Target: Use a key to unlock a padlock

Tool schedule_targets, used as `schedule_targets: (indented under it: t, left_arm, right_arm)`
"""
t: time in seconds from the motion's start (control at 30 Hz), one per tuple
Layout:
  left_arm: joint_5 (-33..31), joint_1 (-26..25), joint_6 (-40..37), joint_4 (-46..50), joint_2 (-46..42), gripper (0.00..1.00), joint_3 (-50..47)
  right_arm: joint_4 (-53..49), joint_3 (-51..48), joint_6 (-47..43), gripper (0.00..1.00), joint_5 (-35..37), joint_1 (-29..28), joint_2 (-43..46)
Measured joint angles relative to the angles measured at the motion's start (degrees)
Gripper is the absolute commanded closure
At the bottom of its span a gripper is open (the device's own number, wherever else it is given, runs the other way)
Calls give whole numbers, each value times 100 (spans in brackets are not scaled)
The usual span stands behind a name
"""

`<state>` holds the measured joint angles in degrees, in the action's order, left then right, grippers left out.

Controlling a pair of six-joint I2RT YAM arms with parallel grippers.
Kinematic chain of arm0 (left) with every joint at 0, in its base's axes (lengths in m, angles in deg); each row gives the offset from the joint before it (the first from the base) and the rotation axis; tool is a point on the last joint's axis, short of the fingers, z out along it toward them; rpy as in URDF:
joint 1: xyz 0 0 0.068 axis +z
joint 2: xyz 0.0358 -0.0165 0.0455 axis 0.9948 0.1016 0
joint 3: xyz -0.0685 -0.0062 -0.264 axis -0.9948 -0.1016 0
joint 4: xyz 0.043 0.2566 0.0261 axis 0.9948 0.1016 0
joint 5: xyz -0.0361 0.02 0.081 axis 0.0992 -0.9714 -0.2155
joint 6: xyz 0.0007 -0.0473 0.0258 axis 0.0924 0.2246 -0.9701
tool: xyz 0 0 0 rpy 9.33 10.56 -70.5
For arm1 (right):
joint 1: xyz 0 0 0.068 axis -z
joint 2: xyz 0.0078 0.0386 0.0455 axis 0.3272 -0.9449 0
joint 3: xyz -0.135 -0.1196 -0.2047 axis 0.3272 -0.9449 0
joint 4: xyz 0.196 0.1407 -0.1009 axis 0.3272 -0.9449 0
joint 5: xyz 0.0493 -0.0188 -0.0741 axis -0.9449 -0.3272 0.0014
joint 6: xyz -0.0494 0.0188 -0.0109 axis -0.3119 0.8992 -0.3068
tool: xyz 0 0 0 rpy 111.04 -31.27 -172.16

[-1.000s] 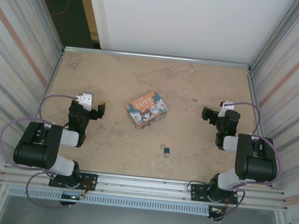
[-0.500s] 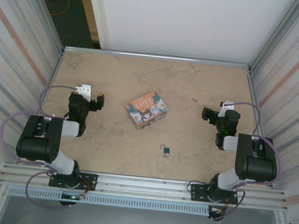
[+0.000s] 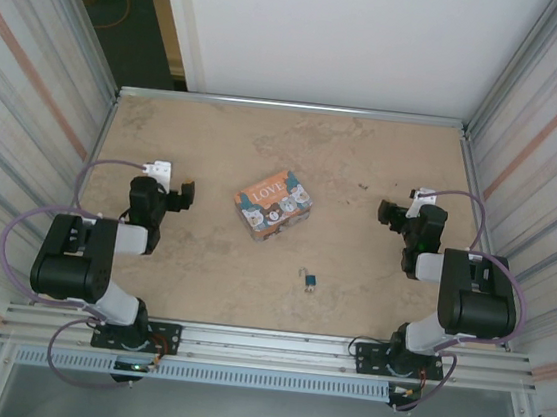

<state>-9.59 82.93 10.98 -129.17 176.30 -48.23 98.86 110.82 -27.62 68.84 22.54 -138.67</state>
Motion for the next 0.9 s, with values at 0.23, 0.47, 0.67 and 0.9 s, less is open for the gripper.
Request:
schedule_targets:
  t: [0.23, 0.47, 0.67, 0.9]
  left_arm:
    - [2, 0, 0, 0, 0, 1, 0]
    - [0, 0, 0, 0, 0, 1, 0]
    - [0, 0, 0, 0, 0, 1, 0]
    - [0, 0, 0, 0, 0, 1, 0]
  right_arm:
    - [-13, 0, 13, 1, -2, 0, 0]
    - [-17, 0, 0, 1, 2, 0, 0]
    - [-17, 0, -2, 1, 4, 0, 0]
    - [-39, 2, 0, 1, 212, -61, 0]
